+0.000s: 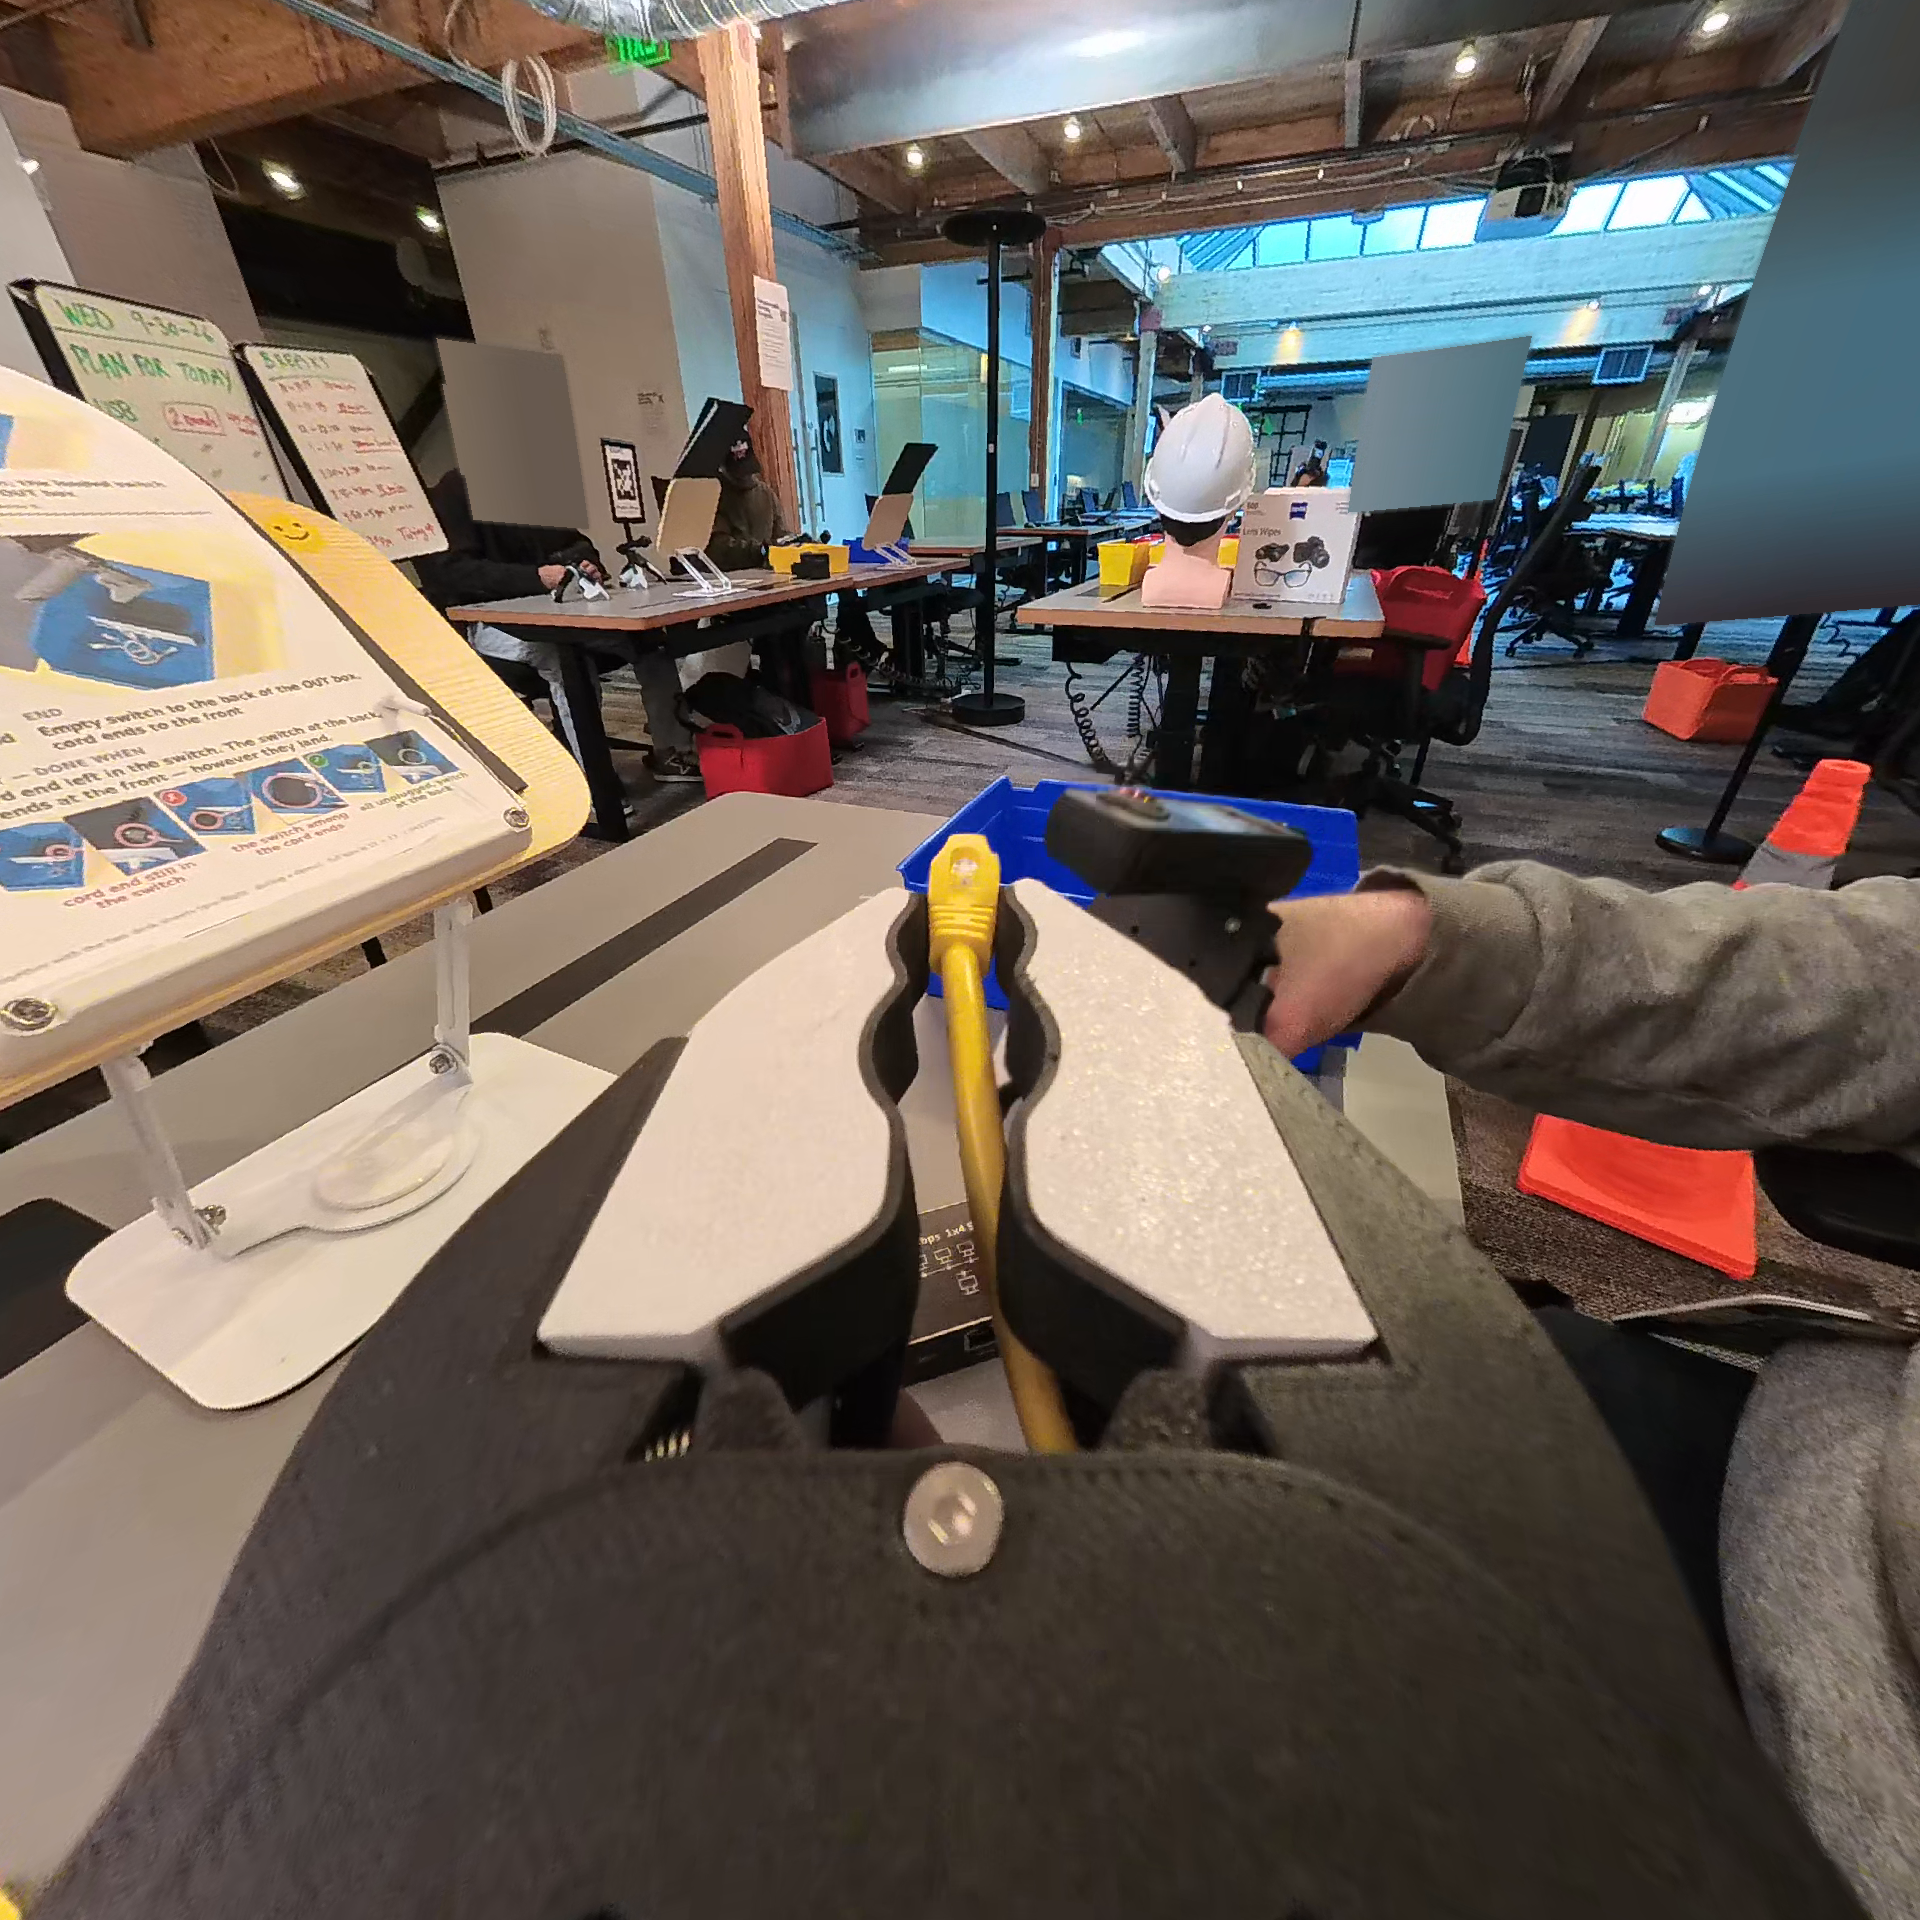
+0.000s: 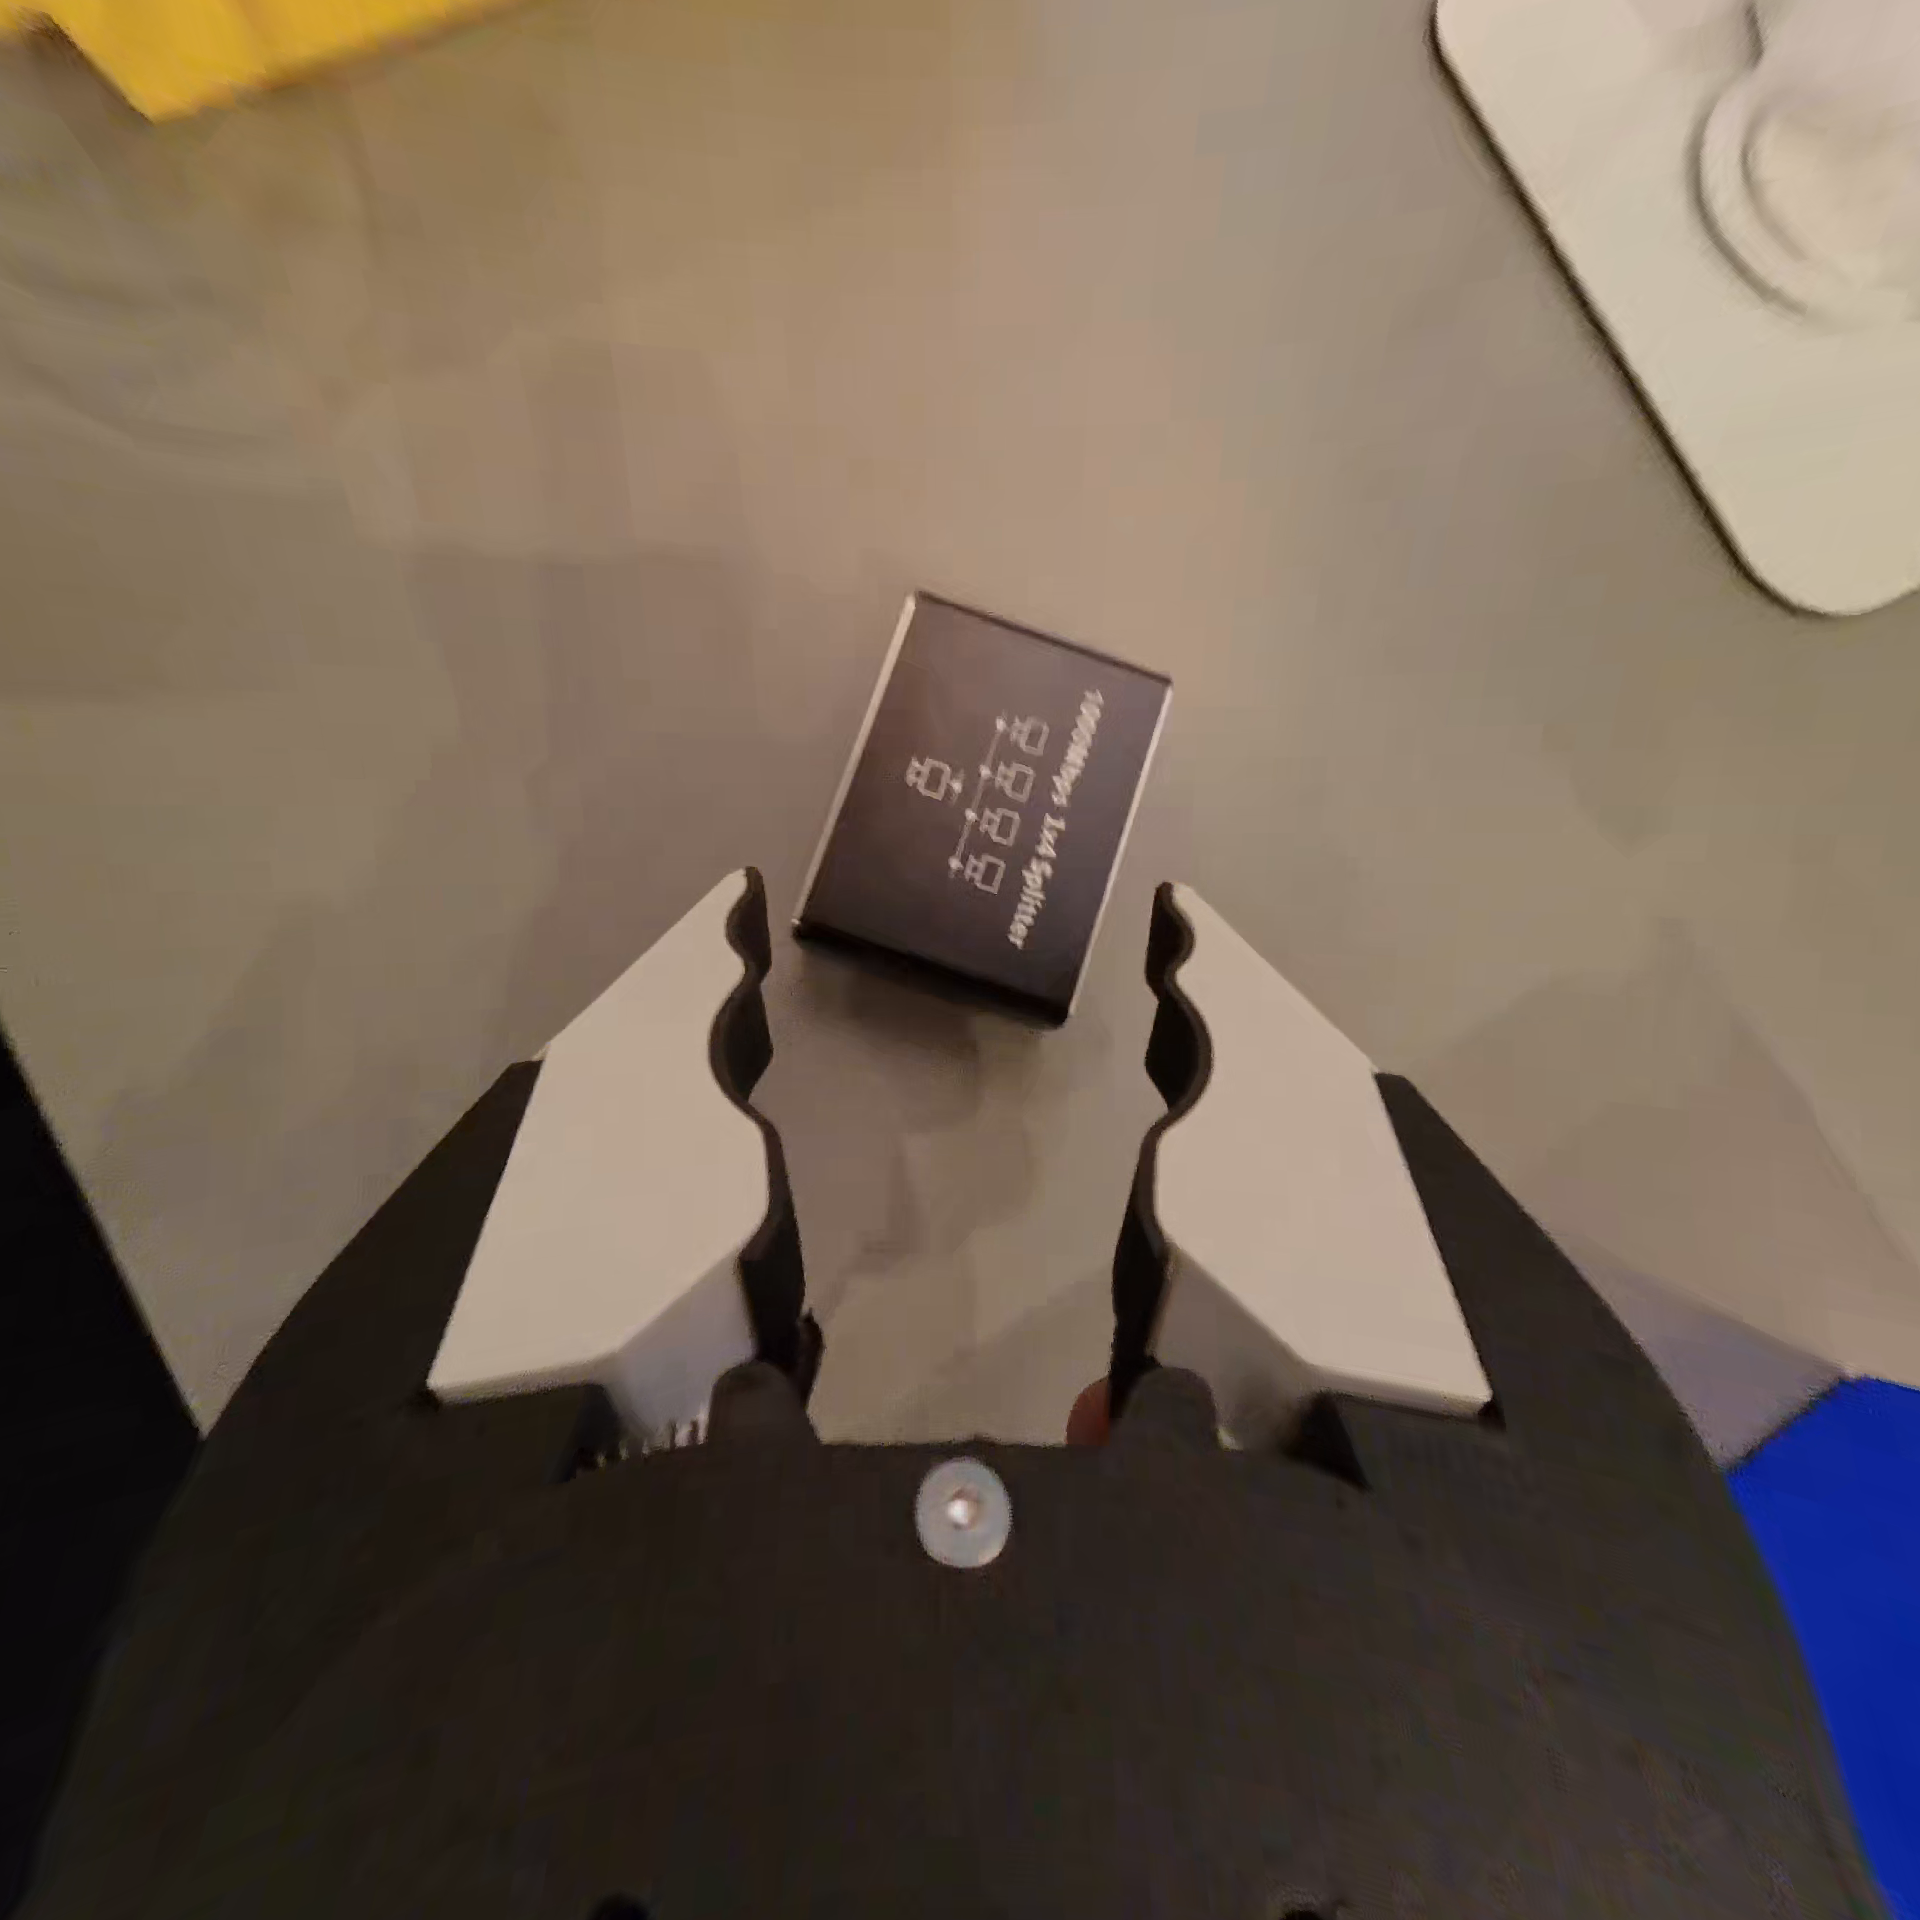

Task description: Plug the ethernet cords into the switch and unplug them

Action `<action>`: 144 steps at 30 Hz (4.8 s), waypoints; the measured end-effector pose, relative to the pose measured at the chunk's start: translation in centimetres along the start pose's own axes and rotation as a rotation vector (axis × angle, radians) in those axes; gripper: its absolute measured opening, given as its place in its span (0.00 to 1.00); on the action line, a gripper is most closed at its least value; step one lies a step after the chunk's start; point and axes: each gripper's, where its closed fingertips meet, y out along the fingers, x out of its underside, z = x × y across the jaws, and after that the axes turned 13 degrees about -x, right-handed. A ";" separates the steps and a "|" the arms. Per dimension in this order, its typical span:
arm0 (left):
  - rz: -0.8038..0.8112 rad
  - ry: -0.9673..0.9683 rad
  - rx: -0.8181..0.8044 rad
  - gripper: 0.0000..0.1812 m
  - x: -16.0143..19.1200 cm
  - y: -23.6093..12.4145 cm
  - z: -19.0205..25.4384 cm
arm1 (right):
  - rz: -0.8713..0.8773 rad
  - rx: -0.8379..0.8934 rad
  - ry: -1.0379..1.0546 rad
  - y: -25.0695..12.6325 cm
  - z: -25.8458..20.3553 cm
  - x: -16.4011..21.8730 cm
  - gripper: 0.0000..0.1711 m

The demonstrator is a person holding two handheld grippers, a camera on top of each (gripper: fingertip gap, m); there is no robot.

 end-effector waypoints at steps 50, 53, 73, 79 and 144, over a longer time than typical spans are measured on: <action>0.002 0.028 0.013 0.06 -0.7 -1.3 -1.1 | 0.001 -0.209 -0.262 7.2 0.1 -1.3 0.59; -0.002 0.025 0.011 0.07 -0.5 -1.3 -1.2 | -0.044 -0.226 -0.273 7.5 -0.1 -1.5 0.58; -0.019 0.032 0.008 0.07 0.1 -1.1 -1.3 | 0.109 -0.368 -0.172 5.7 -1.8 -2.1 0.57; -0.033 0.036 0.013 0.06 0.5 -1.0 -1.1 | 0.162 -0.405 -0.125 5.2 -1.8 -1.9 0.57; -0.305 -0.099 0.101 0.07 7.4 2.0 1.9 | 0.876 -0.685 -0.068 -7.2 -3.2 -9.9 0.05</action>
